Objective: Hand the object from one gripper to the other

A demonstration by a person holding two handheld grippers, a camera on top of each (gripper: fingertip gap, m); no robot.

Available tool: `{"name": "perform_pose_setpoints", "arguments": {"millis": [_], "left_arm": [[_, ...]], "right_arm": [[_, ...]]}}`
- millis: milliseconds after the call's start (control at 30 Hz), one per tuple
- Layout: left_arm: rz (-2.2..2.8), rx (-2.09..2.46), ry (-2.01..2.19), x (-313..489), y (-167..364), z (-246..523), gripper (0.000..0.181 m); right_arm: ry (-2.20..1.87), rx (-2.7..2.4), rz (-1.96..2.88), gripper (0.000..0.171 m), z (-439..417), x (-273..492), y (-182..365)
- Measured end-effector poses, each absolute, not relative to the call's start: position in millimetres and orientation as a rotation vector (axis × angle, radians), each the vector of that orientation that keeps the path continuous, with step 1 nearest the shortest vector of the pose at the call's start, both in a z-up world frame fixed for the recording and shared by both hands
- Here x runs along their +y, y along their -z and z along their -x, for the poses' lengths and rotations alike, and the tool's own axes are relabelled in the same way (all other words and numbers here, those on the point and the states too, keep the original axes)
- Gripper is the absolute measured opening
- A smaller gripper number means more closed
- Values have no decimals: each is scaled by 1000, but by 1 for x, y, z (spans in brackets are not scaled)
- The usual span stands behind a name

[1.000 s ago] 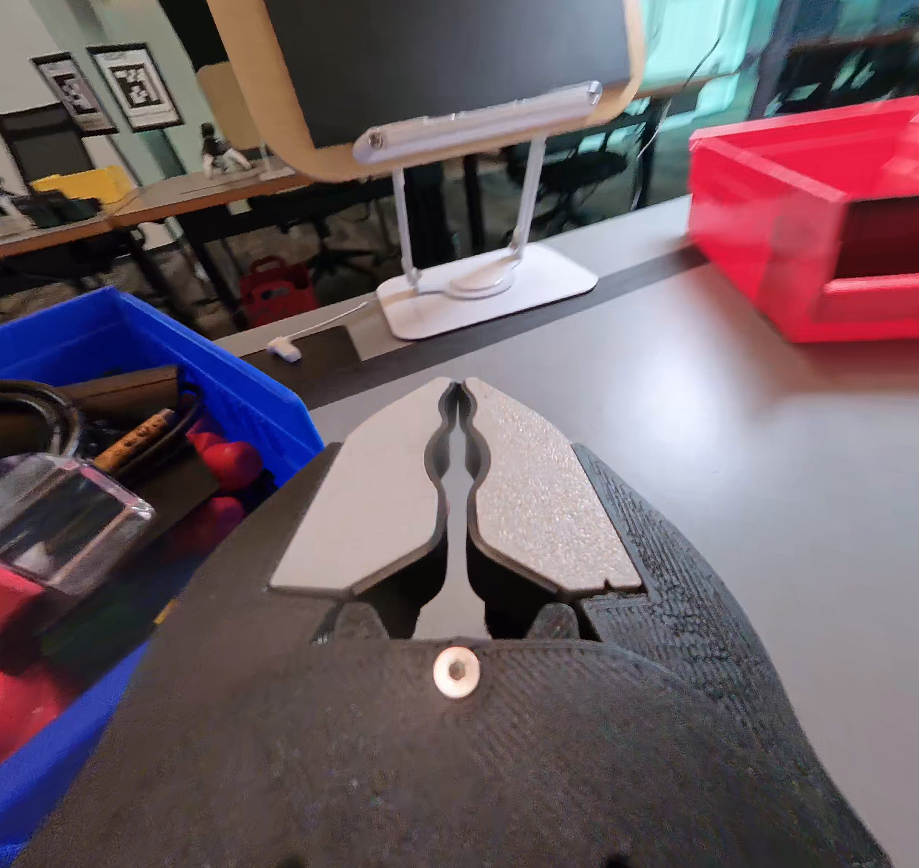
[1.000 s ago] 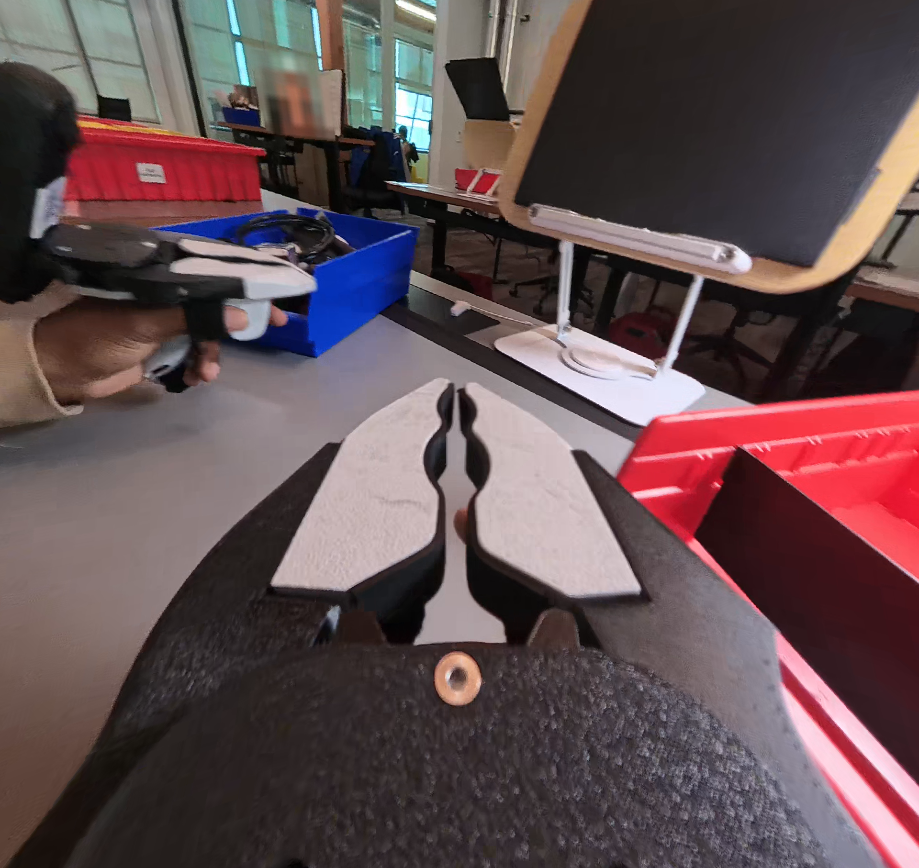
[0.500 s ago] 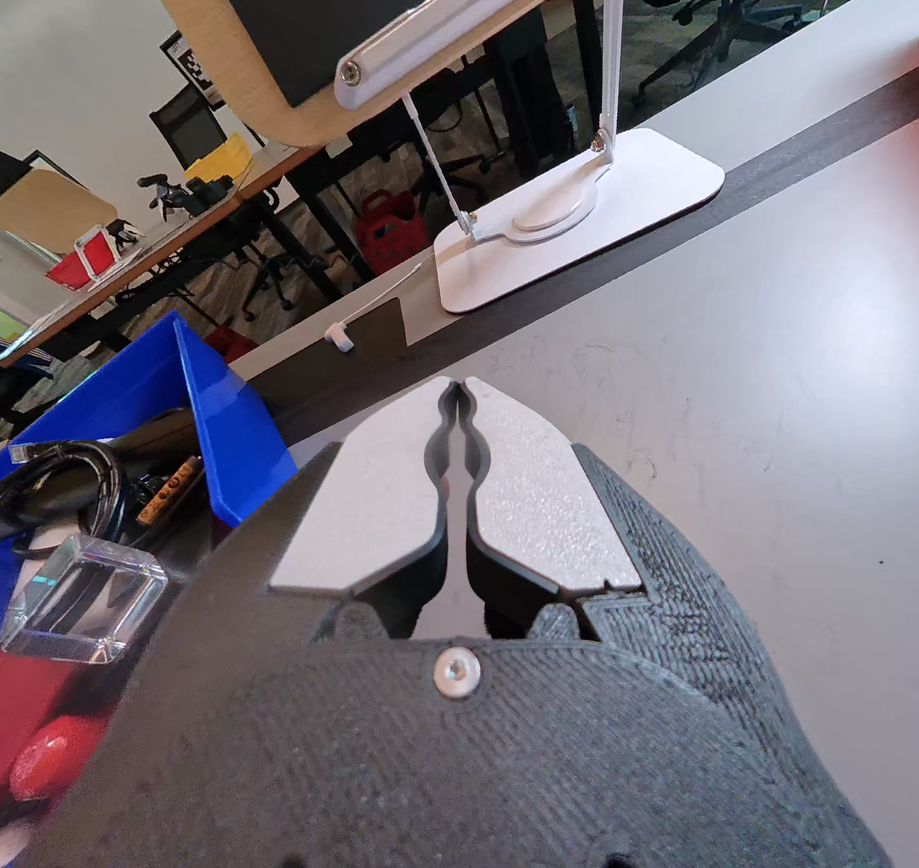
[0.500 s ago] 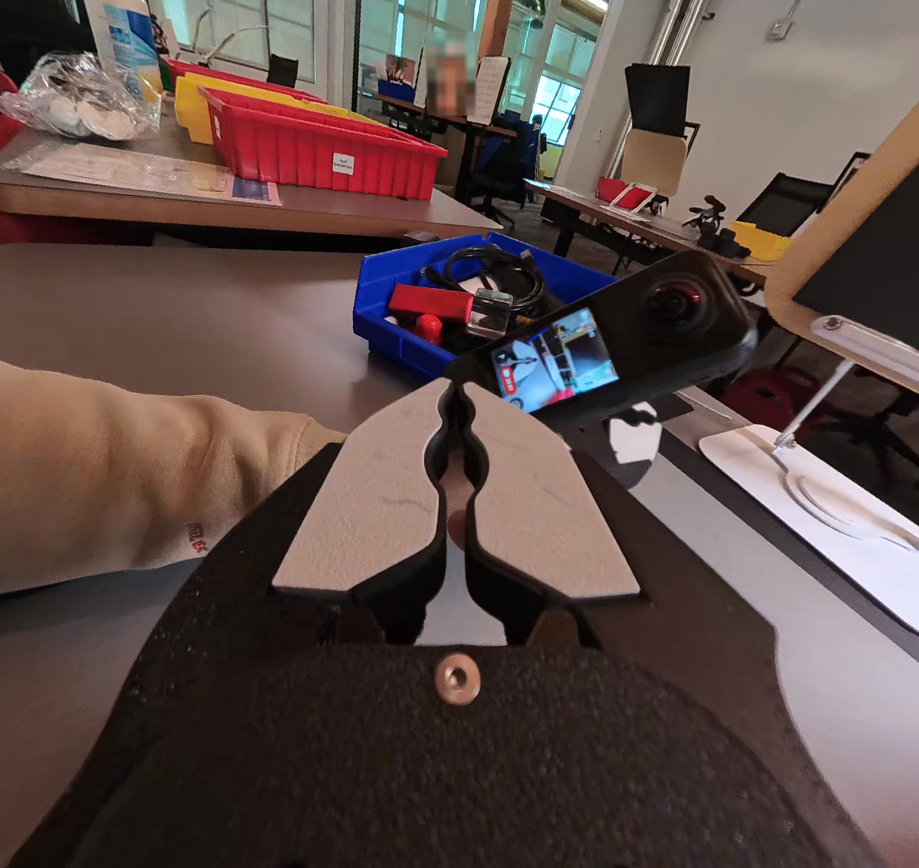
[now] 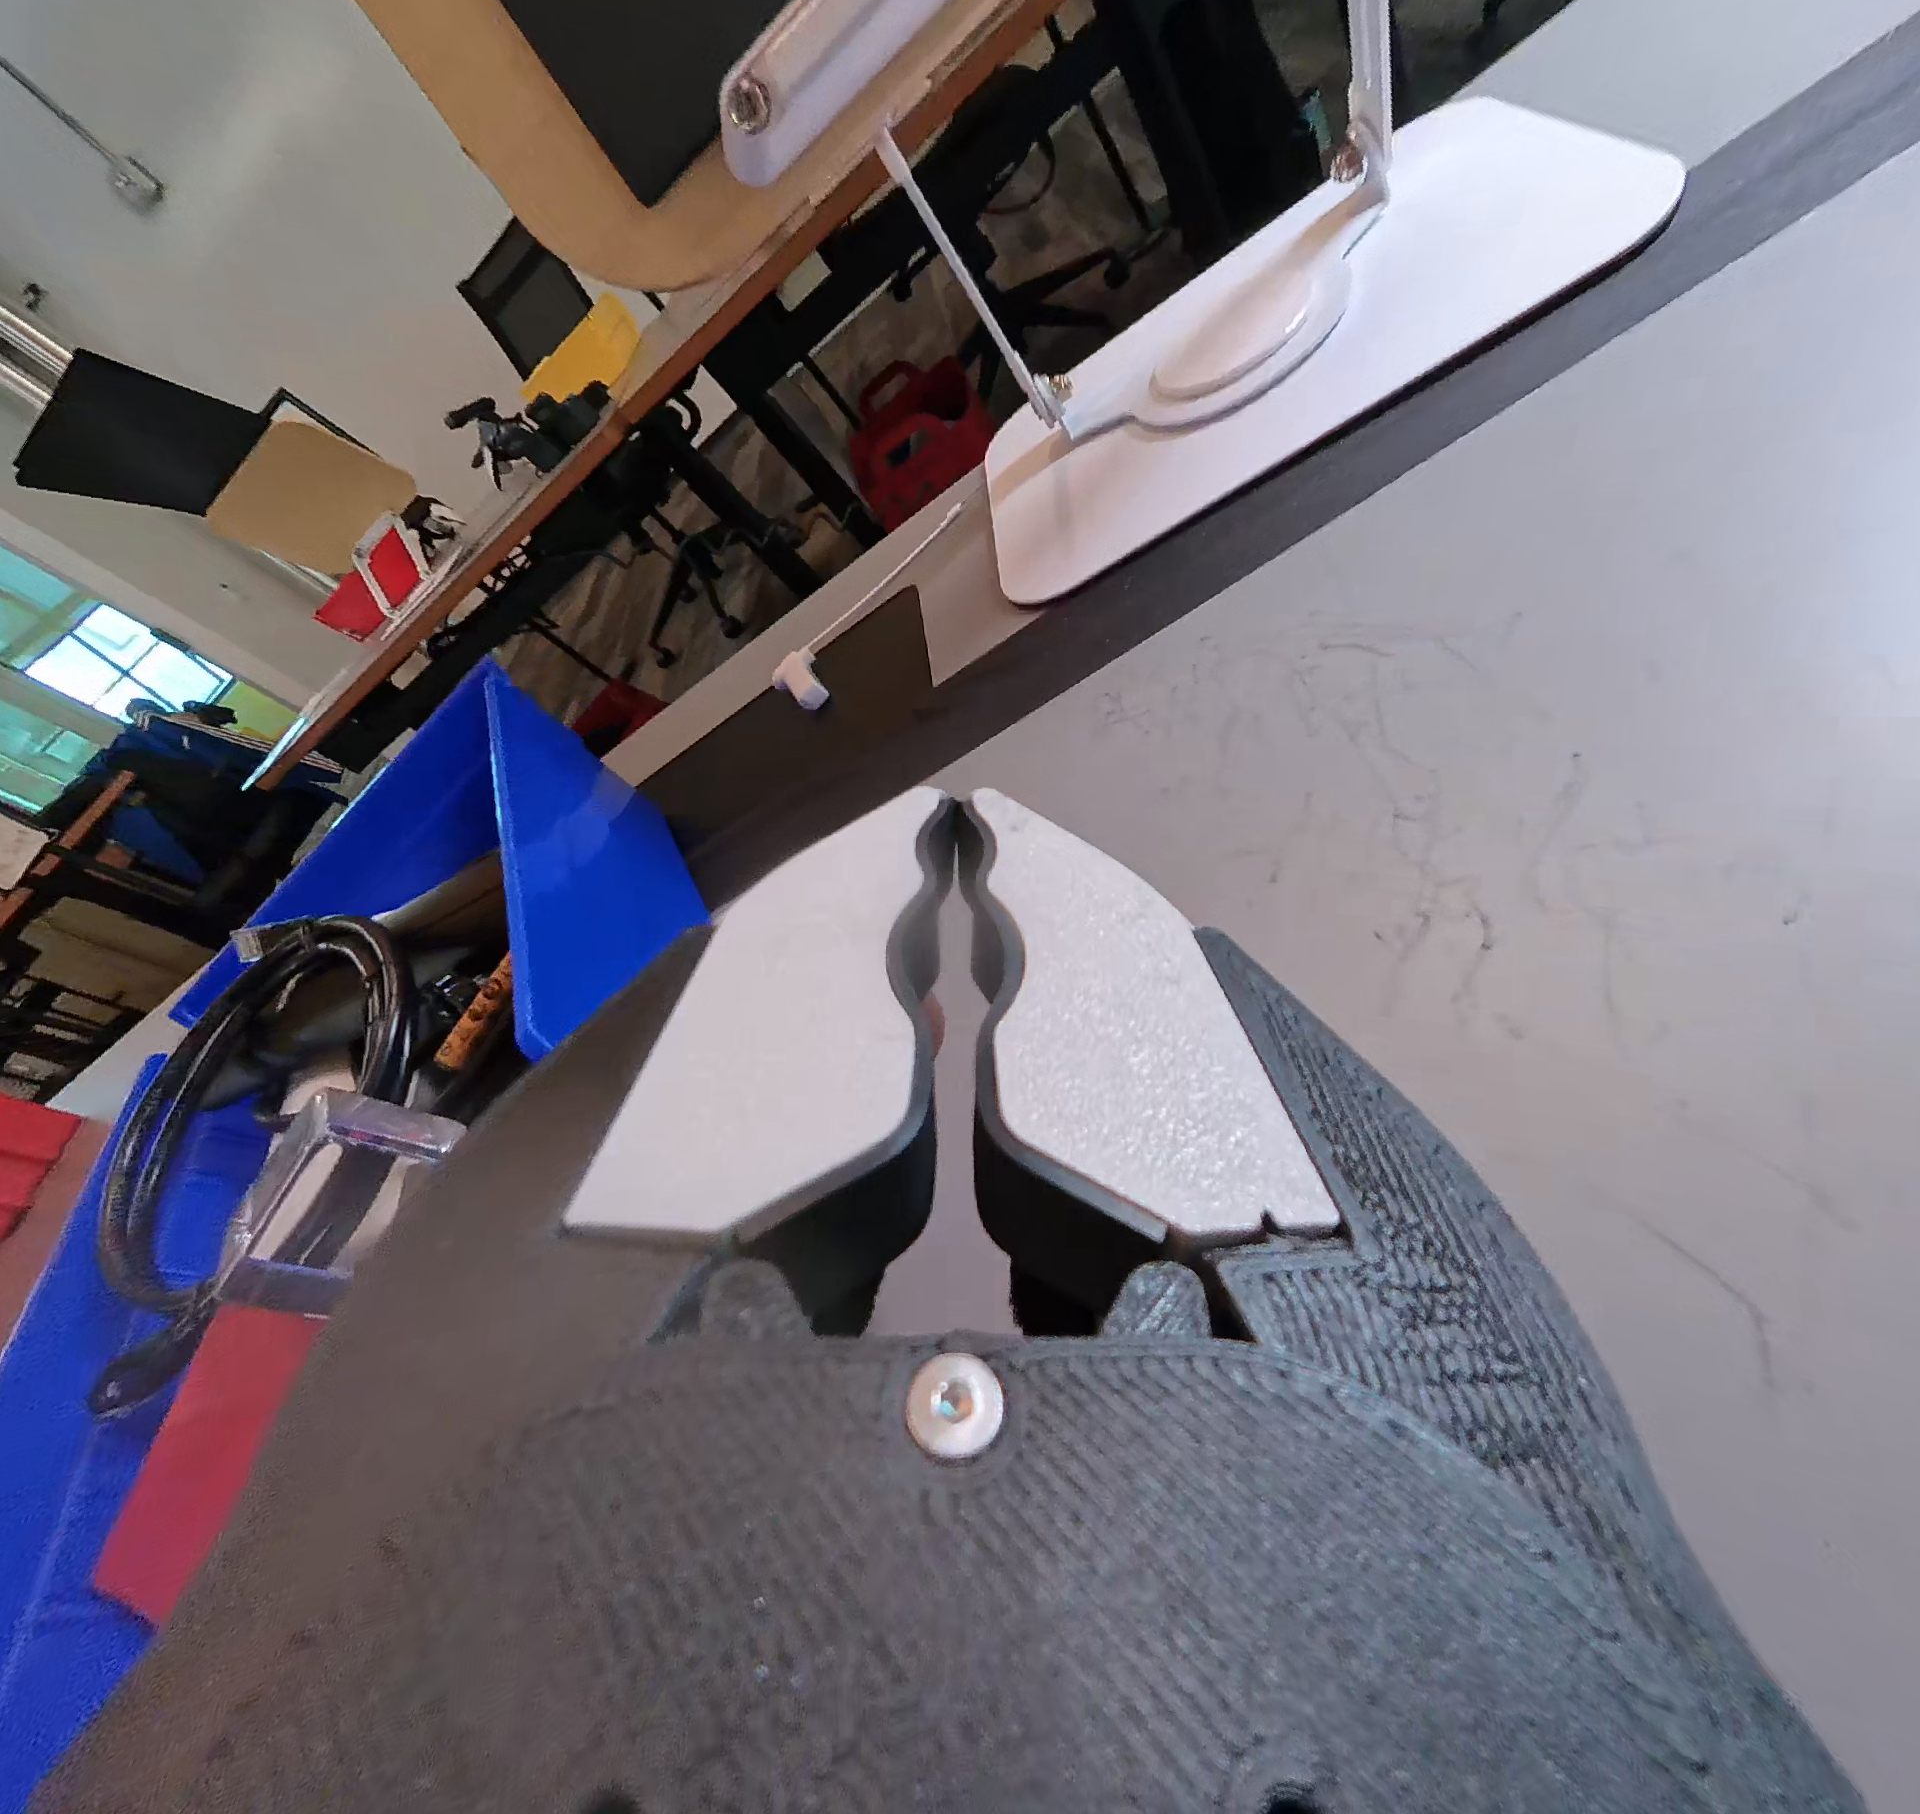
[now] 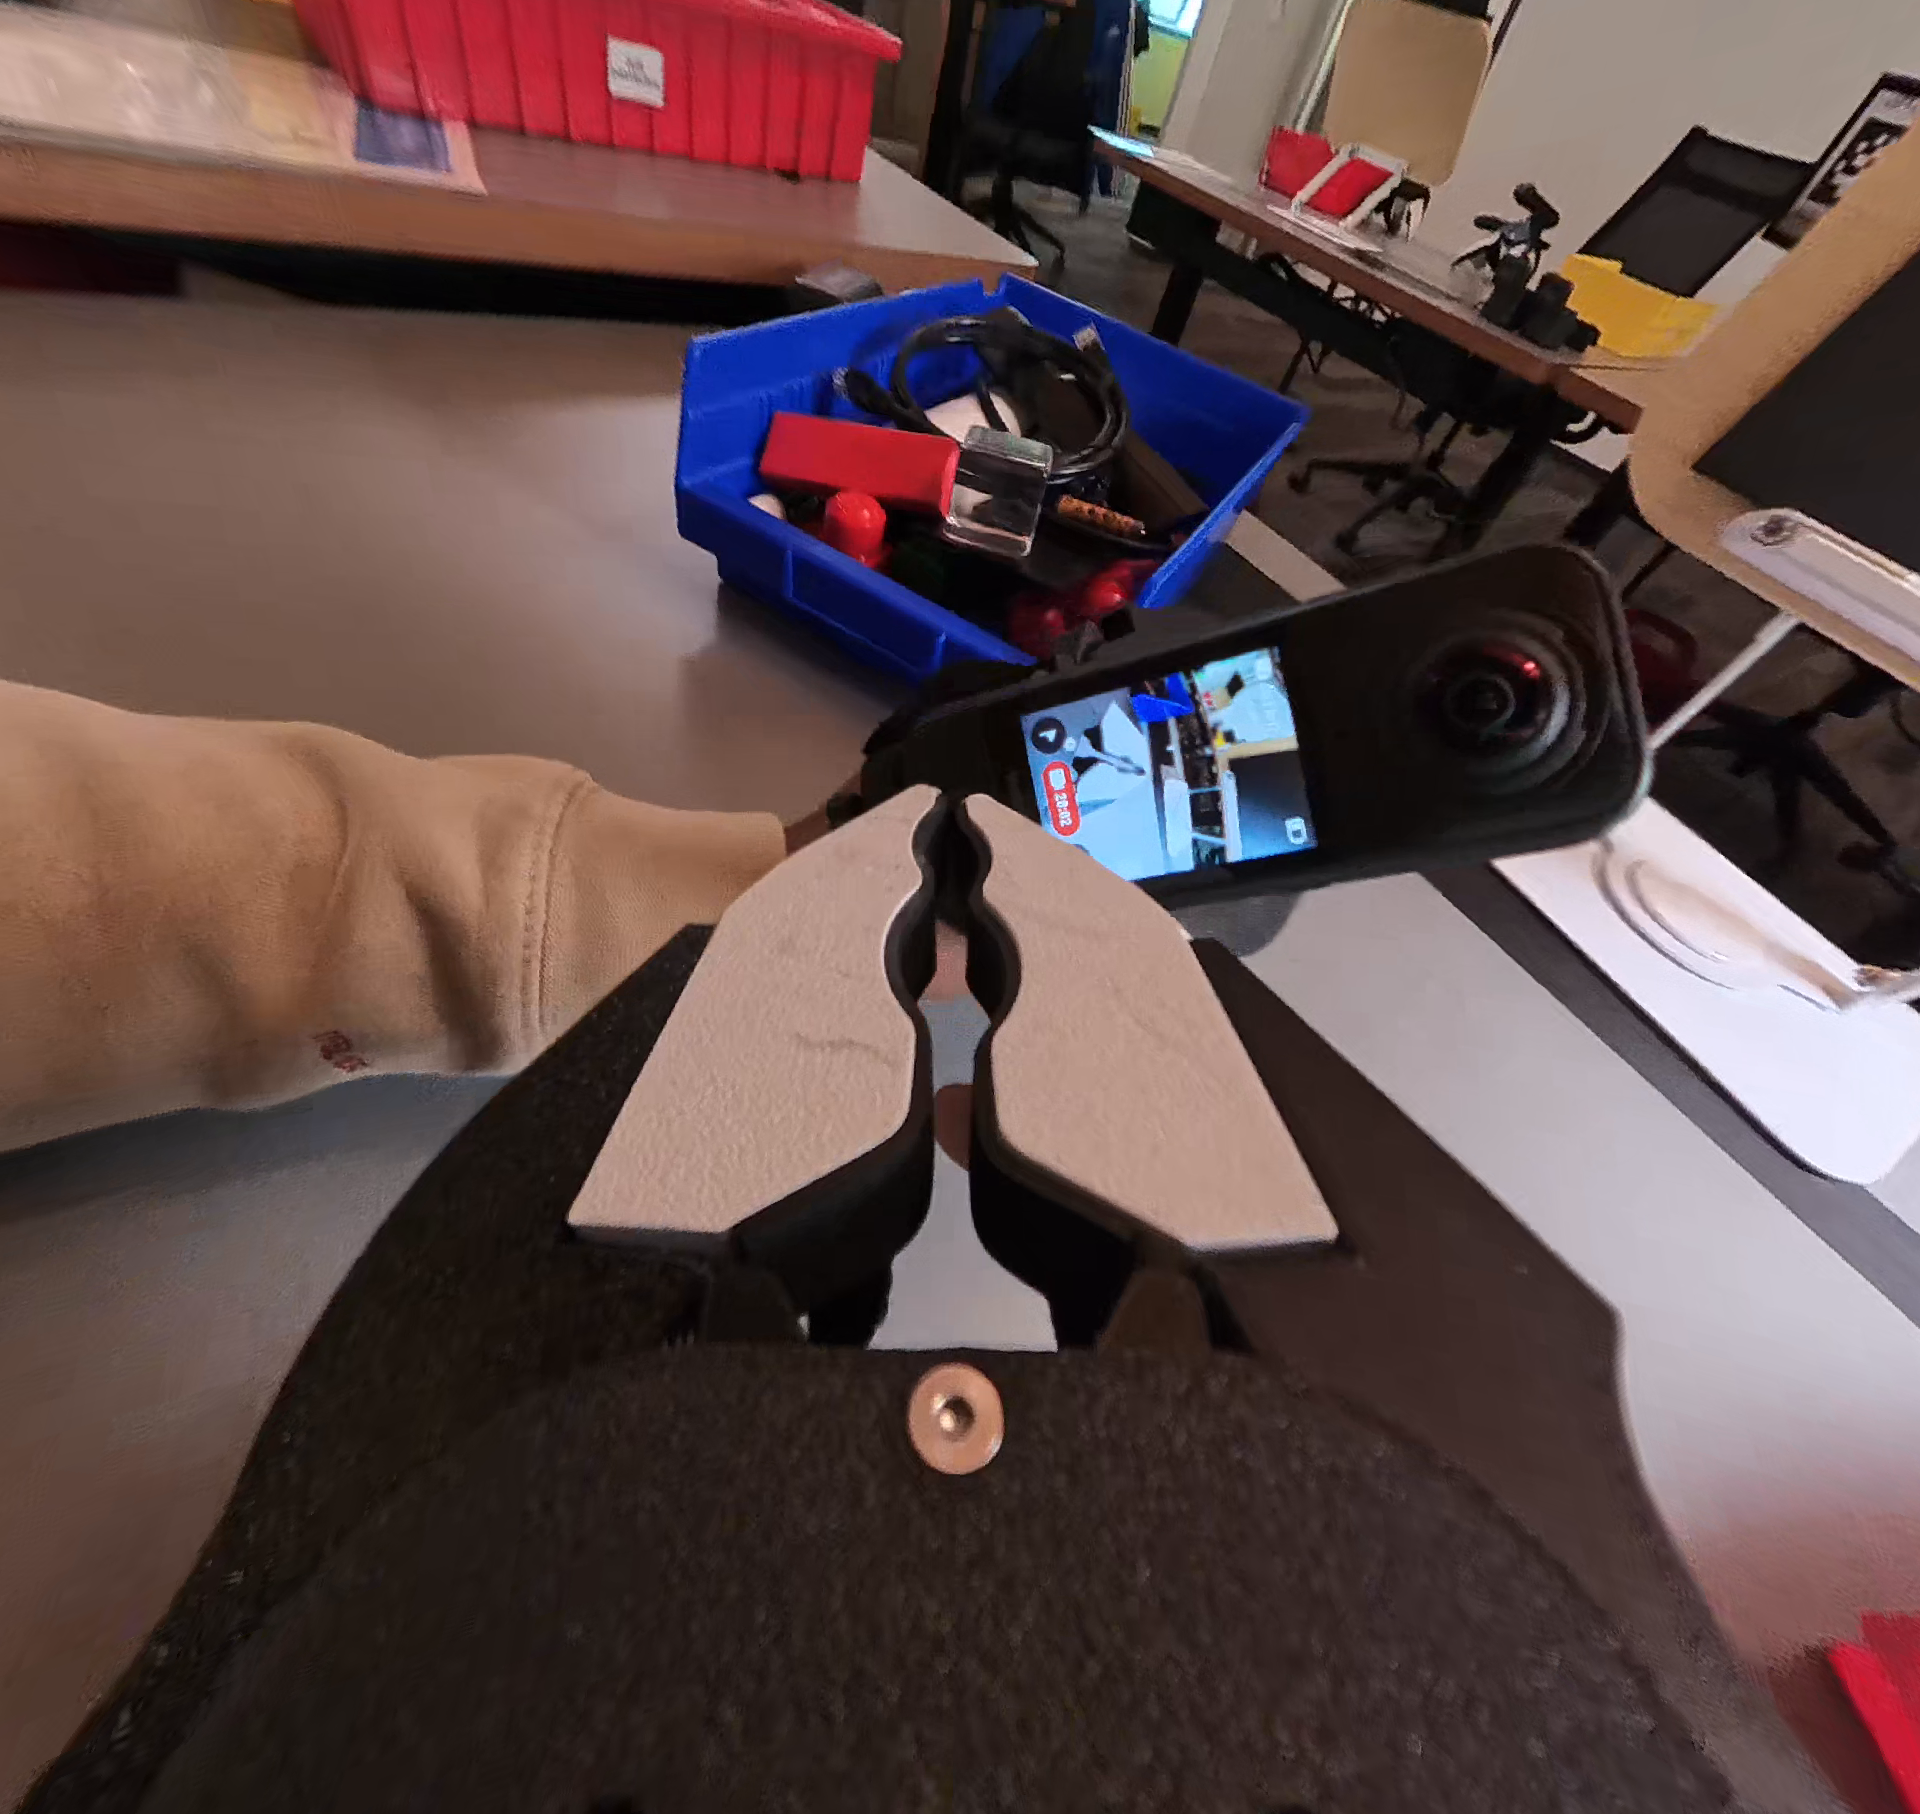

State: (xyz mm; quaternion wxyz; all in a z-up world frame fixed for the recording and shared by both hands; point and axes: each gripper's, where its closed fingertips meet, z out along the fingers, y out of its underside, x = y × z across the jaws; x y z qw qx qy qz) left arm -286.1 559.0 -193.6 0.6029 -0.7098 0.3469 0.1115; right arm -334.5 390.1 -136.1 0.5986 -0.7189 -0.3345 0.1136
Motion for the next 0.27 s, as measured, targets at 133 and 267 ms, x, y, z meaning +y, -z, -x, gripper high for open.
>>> {"name": "perform_pose_setpoints", "arguments": {"millis": [133,267], "left_arm": [[1680,826,-222,557,194,283,0],[1715,817,-23,543,179,272,0]], "right_arm": [[-282,-772,1663,0,335,390,131],[-429,-764,1505,0,328,376,95]]}}
